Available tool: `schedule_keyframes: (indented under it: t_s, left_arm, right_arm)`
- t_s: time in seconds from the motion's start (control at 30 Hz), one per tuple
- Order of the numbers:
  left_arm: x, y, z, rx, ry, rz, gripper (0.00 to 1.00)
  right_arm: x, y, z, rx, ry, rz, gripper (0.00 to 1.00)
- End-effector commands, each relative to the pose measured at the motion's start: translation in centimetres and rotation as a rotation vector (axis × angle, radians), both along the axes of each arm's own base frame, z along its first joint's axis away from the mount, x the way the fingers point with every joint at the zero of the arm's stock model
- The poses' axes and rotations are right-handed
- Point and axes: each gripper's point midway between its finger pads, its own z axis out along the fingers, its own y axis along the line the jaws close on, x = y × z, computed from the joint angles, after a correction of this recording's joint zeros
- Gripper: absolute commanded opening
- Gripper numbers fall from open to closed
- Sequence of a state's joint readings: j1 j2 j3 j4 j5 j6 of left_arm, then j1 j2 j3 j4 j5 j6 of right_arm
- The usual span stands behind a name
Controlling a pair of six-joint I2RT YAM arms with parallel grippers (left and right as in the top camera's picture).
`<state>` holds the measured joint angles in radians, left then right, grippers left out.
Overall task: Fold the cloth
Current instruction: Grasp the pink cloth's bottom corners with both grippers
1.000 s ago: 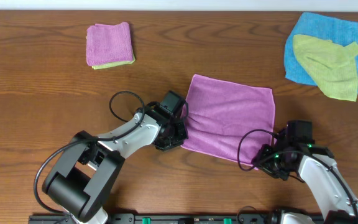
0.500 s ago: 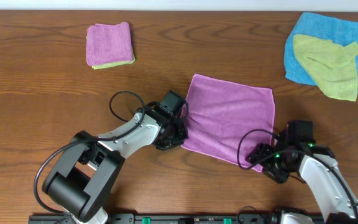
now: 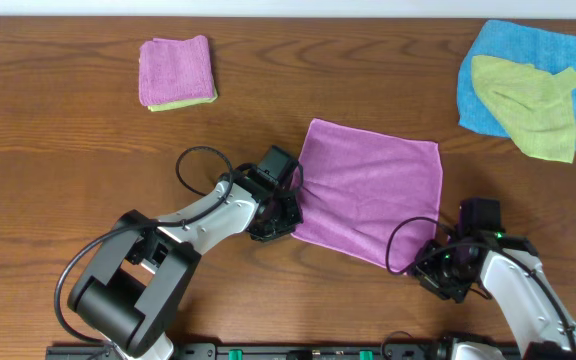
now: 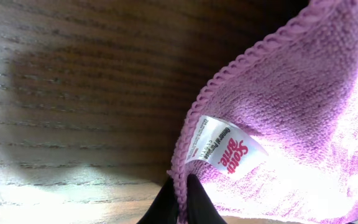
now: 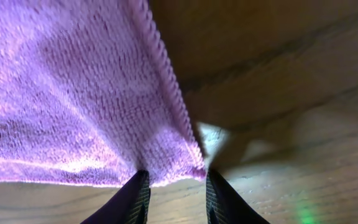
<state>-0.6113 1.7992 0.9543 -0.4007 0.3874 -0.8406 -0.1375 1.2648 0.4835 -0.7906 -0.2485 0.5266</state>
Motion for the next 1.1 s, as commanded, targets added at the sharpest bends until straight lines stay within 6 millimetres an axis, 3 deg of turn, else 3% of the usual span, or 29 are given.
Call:
schedule_keyframes:
  t_s: [0.0,0.17,0.5,0.8,0.93,1.07]
  left_arm:
    - [0.0,0.8,-1.0,0.039,0.004,0.002,0.06]
    - [0.0,0.8,-1.0,0.039,0.004,0.002,0.06]
    - [0.0,0.8,-1.0,0.039,0.003,0.002,0.06]
    - [-0.1,-0.4,-0.2,-0.022,-0.008,-0.082,0.06]
    - [0.1,-1.3,0.6,-0.066,-0.005,-0.098,0.06]
    - [0.7,-1.8,1.2,-0.081,-0.027,-0.107,0.06]
  right_arm:
    - [0.0,-1.9,-0.6,-0.106,0.004,-0.025,0.31]
    - [0.8,-2.0,-0.5,-0.112,-0.026,-0.027,0.17]
    - [0.8,-2.1,-0.6,-0.115,-0.027,-0.026,0.02]
    - [1.0,-1.6,0.1,-0.086,-0.036,0.038,0.02]
    - [1.4,-1.6,1.2,-0.086,-0.058,0.039,0.02]
    - [3.1,-1.8,3.3,-0.104,-0.160,0.044,0.01]
